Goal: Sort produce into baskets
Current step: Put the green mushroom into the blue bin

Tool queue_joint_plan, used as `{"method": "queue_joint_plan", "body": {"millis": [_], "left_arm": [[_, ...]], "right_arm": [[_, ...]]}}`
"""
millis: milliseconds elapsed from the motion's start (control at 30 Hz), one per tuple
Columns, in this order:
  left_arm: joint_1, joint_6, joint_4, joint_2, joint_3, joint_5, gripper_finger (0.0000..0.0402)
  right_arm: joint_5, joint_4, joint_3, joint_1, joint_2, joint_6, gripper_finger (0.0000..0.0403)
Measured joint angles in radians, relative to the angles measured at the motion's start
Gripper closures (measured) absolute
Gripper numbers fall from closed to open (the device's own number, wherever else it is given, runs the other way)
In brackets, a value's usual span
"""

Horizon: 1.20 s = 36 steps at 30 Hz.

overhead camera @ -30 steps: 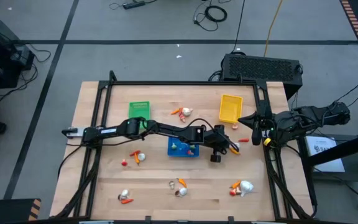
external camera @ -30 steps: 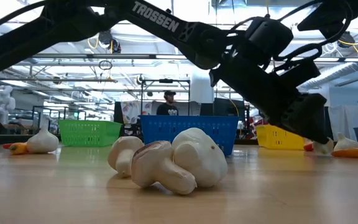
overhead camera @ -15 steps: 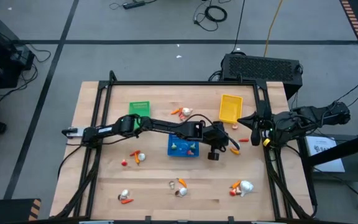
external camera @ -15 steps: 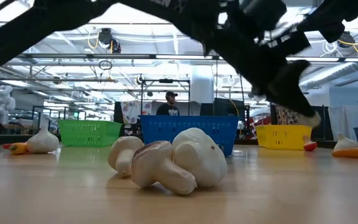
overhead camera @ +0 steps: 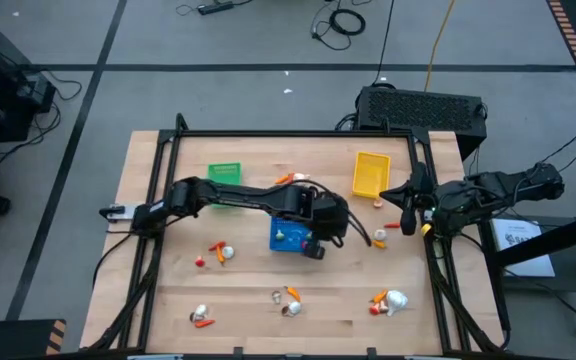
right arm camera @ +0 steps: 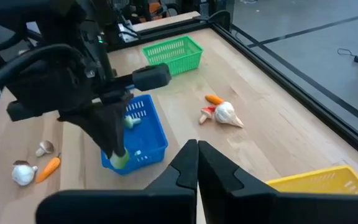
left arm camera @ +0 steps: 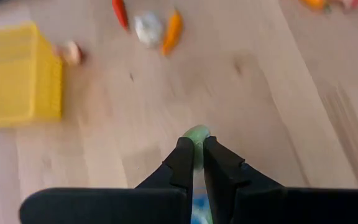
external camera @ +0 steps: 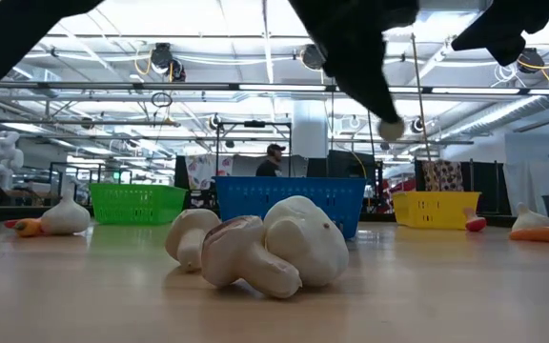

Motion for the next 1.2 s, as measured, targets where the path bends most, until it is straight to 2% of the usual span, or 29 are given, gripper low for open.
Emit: {"method": "queue_joint_plan", "body": {"millis": [400, 500, 633, 767, 933, 1067, 1200], "left_arm": [[-0.011, -0.104, -0.387, -0.062, -0.001, -0.035, 0.0373], [-0.011, -0.124, -0.457, -0.083, -0.006, -0.038, 0.0373], [-0.014, -0.159, -0.455, -0.163, -0.063, -0.068, 0.0373], [-0.019, -0.211, -0.266, -0.31, -0.235, -0.08, 0.0373], [-0.032, -0.291, 0.08, -0.489, -0.575, -0.077, 0.0373], [-0.036, -0.336, 0.316, -0.539, -0.765, -0.071, 0.0373], [-0.038, -0.342, 0.505, -0.539, -0.87, -0.068, 0.0373]], "right_arm": [[-0.039, 0.02, 0.0, 0.0, 0.045, 0.027, 0.0403], [-0.081, 0.021, 0.0, 0.0, 0.066, 0.044, 0.0403], [-0.086, 0.021, 0.0, 0.0, 0.099, 0.06, 0.0403], [-0.081, 0.034, -0.002, 0.0, 0.146, 0.06, 0.0403], [-0.081, 0.111, -0.045, 0.0, 0.203, 0.039, 0.0403], [-0.082, 0.176, -0.072, 0.0, 0.245, 0.022, 0.0403], [-0.084, 0.221, -0.072, 0.0, 0.282, 0.009, 0.0403]]}}
